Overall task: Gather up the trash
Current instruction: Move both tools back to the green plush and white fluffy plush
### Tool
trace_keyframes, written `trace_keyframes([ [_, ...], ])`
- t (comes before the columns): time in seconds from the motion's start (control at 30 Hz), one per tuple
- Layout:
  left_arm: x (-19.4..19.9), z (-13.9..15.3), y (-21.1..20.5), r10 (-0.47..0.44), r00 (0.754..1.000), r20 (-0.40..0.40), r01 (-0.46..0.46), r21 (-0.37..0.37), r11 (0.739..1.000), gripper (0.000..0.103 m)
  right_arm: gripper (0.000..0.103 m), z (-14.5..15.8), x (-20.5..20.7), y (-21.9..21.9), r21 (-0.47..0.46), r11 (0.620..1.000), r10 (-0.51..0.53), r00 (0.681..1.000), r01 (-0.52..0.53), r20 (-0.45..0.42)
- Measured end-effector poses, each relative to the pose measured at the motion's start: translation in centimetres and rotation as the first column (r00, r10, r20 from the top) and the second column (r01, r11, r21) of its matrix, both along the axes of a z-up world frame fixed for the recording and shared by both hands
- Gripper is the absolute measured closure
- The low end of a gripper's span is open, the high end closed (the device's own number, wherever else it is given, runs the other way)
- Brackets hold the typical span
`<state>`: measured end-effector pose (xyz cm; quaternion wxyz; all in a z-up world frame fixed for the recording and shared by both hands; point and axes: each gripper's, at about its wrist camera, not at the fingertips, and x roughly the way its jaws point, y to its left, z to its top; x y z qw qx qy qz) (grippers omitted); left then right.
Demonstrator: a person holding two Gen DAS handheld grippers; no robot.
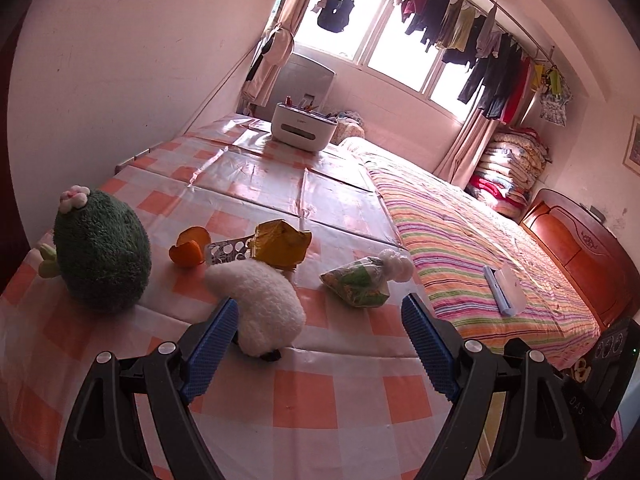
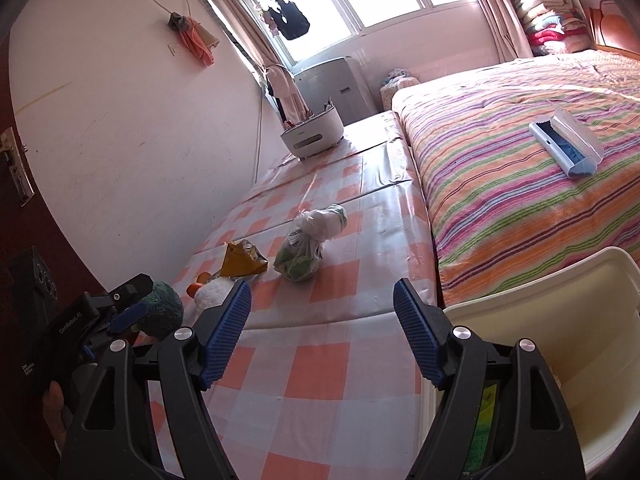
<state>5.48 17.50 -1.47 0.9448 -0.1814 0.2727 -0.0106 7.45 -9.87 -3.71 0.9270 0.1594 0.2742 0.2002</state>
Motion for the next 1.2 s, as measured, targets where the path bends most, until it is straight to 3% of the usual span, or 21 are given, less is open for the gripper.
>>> trace_keyframes([
  [0.2,-1.1,0.3,5.3,0.141,0.990,0.002,-0.141,0.035,0.989,0.022,0.025,-0.6,0.5,3.6,-0.019,0.997,0.078,0.997,-0.079,-0.016],
  [0.23,-1.3,0.2,6.1,0.159,0.987,0.002,-0.159,0.037,0.987,0.022,0.019,-0.7,0.7,4.2,-0.020,0.995,0.093,0.995,-0.093,-0.021],
  [0.4,-1.8,0.1,9.9,0.233,0.972,-0.008,-0.232,0.057,0.971,0.022,0.006,-1.1,1.7,7.8,-0.057,0.983,0.173,0.984,-0.175,-0.043],
  [0.5,-1.7,-0.2,11.6,0.267,0.963,-0.031,-0.265,0.069,0.962,0.022,0.006,-1.3,2.5,10.2,-0.105,0.967,0.226,0.972,-0.232,-0.063],
  [0.8,-0.9,-0.9,13.7,0.271,0.960,-0.065,-0.266,0.076,0.961,0.022,0.006,-1.7,5.7,17.0,-0.225,0.911,0.326,0.937,-0.347,-0.124],
  [1.03,0.3,-1.4,14.6,0.246,0.964,-0.102,-0.242,0.050,0.969,0.022,0.006,-2.1,8.0,20.7,-0.260,0.874,0.380,0.910,-0.412,-0.163],
  [1.2,1.4,-1.8,14.7,0.236,0.964,-0.124,-0.225,0.094,0.970,0.022,0.006,-3.3,9.4,22.9,-0.312,0.843,0.392,0.897,-0.439,-0.202],
])
